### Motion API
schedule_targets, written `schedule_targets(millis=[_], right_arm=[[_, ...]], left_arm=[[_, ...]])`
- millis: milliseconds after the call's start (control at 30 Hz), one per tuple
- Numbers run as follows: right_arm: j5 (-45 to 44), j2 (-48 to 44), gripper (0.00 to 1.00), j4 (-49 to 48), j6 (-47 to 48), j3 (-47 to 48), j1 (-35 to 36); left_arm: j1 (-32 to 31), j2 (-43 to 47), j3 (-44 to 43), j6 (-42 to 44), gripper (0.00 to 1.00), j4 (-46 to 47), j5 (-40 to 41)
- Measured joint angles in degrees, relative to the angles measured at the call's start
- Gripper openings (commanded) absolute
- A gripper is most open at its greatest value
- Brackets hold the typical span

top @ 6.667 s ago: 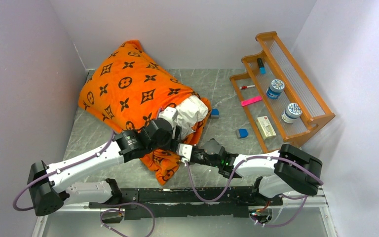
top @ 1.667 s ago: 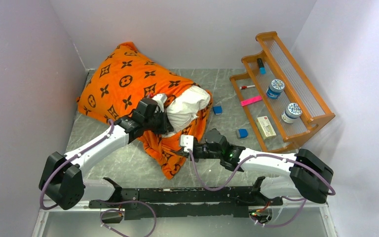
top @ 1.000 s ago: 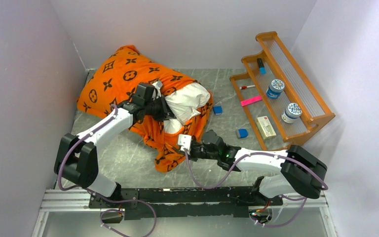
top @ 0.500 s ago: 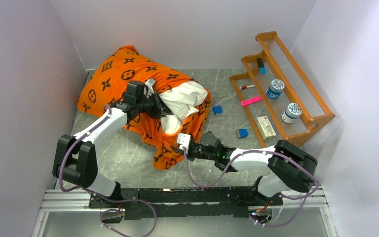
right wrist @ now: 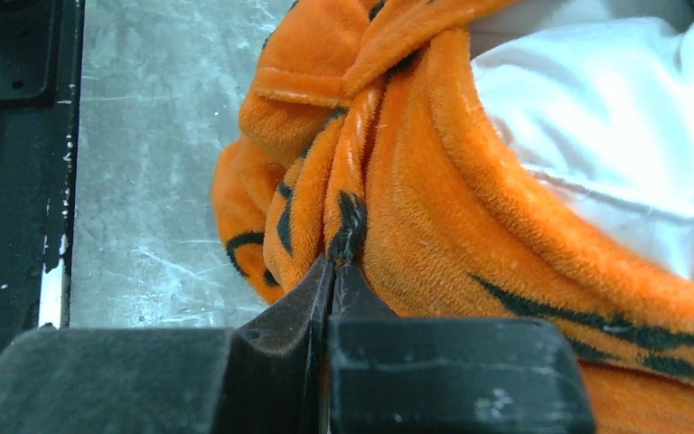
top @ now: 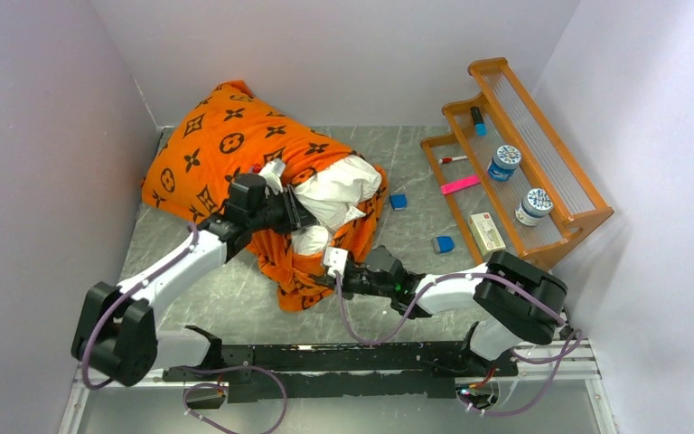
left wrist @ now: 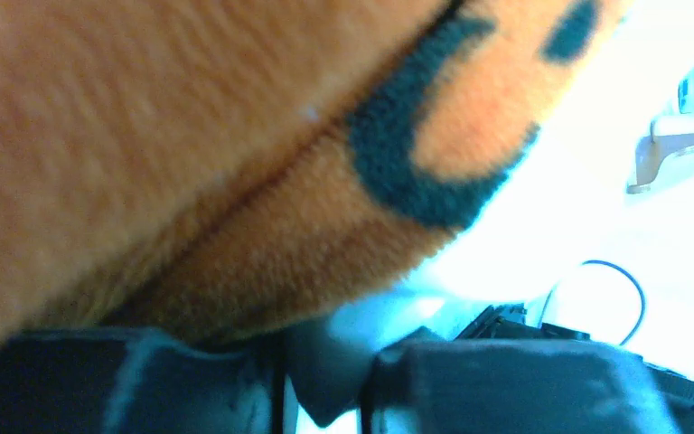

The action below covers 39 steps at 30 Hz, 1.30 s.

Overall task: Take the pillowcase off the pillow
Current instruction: Remove the pillow from the pillowcase.

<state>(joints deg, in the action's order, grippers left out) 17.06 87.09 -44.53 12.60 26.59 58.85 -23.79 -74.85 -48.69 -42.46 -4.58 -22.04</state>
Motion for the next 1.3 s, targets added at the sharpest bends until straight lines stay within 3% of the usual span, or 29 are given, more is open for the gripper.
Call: schedule_targets(millis=[67,133,300,633,900,1000,1133,1200,1300], right_arm=[[0.50,0.68,0.00,-0.61,-0.22,0.00,0.11],[1.07,1.33,0.00,-0.92,-0.31,0.00,0.13],[1.84,2.62,0.00,-1.88,-0.90,-0.04,0.13],[2.56,2.69,0.00,-3.63,-1.18,-0.98,0.13],[2.75,2.69,0.00,-4.85,-1.27,-2.01,0.13],[2.84,2.69,0.00,-4.90,-1.27,-2.23,0.13],[2.91,2.36,0.00,-5.42,-1.25,-2.84,0.13],[2.91,1.88,0.00,-5.70,-1.22,-3.28,0.13],[2.60,0.81,0.00,-5.66,-1.11,-3.82,0.13]], left_arm=[[-2.12,3.28,1.99,1.36,0.51,0.11,3.41],[-4.28,6.58,3.50,2.32,0.60,0.24,6.75],[-9.66,13.68,4.11,4.81,0.72,-0.90,14.91],[-18.36,16.50,5.75,6.88,0.76,-7.21,23.80],[-23.93,11.56,5.70,7.76,0.76,-9.68,30.27],[-24.41,9.22,5.70,7.69,0.70,-9.22,32.70],[-24.57,7.96,5.62,7.32,0.54,-8.31,35.30],[-24.57,6.62,4.94,7.34,0.40,-8.20,35.91],[-24.68,3.67,3.45,7.65,0.13,-8.09,36.30]])
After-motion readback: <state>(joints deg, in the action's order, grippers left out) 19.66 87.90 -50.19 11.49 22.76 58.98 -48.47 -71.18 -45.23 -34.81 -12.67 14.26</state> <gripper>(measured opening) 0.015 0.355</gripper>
